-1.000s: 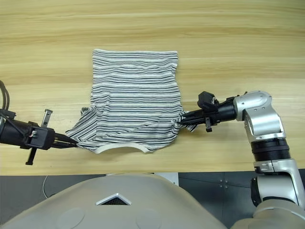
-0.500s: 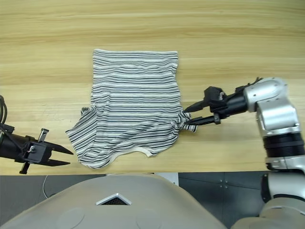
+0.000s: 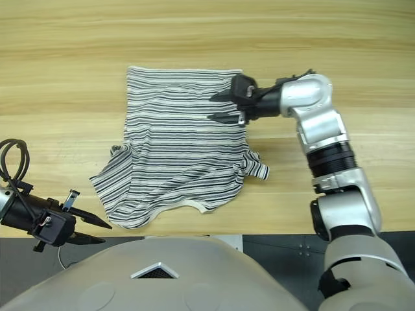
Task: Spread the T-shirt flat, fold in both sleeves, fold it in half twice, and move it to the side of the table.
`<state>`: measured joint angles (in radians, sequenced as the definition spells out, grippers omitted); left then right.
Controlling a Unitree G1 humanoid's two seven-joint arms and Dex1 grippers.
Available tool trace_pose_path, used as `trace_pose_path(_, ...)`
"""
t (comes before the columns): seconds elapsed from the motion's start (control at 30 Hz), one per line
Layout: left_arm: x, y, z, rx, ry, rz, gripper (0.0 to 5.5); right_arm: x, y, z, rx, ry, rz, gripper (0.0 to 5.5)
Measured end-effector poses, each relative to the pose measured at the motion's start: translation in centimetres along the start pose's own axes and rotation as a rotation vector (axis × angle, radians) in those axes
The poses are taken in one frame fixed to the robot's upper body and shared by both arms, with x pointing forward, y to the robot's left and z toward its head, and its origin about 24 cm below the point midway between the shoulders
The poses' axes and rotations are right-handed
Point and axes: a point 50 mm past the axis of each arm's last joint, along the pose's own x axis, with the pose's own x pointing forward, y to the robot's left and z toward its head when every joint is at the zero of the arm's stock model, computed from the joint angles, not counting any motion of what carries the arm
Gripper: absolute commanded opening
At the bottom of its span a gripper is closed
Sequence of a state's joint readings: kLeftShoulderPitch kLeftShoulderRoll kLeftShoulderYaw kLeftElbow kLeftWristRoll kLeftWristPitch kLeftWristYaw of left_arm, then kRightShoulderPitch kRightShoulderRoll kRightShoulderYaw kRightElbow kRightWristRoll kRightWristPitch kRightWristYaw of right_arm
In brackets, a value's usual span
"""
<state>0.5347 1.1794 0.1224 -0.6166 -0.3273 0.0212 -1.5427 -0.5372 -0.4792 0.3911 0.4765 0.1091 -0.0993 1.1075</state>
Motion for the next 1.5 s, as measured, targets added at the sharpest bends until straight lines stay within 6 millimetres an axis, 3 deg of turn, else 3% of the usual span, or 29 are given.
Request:
trace_pose_path(0.07,0.1,0.0,-0.1,0.010,0.002,0.002,1.30,2.6,0.6,-1.2,0.028,0.004,0.002,2.06)
trace_pose_path(0.17,0.4,0.0,-0.3,0.015,0.000,0.017,1.30,5.0,1.3,-2.8,0.064,0.064,0.011,2.06)
trace_pose_path(0.43,0.5,0.4,-0.8,0.035,0.017,0.037,1.30,9.4,-1.3,-0.7,-0.093,0.231,-0.178,2.06)
trace_pose_path(0.6,0.8,0.5,-1.1,0.048,0.023,0.039,1.30,11.5,-0.9,0.6,-0.182,0.247,-0.205,2.06)
trace_pose_path(0.7,0.9,0.6,-1.1,0.051,0.020,0.047,1.30,11.5,-0.7,0.6,-0.219,0.239,-0.186,2.06)
trace_pose_path(0.77,0.9,0.8,-1.0,0.063,0.017,0.061,1.30,11.1,-0.8,0.6,-0.240,0.223,-0.162,2.06)
trace_pose_path(0.87,-0.4,3.2,-0.7,0.083,-0.032,0.214,1.30,9.0,-1.1,0.1,-0.275,0.184,-0.068,2.06)
trace_pose_path(0.97,-4.0,6.8,-1.3,0.073,-0.092,0.453,1.30,5.9,-1.9,0.1,-0.322,0.138,-0.012,2.06)
trace_pose_path(1.07,-6.0,9.6,-2.4,0.060,-0.122,0.621,1.30,3.0,-2.8,0.8,-0.376,0.110,-0.003,2.06)
trace_pose_path(1.23,-4.1,12.4,-6.5,-0.046,-0.080,0.692,1.30,-0.3,-2.7,1.7,-0.370,0.081,0.001,2.06)
trace_pose_path(1.4,-0.2,12.6,-9.6,-0.119,-0.031,0.576,1.30,-2.4,-3.3,4.3,-0.372,-0.018,-0.089,2.06)
trace_pose_path(1.5,-0.8,12.9,-9.9,-0.157,-0.045,0.628,1.30,-3.4,-3.6,4.9,-0.363,-0.041,-0.134,2.06)
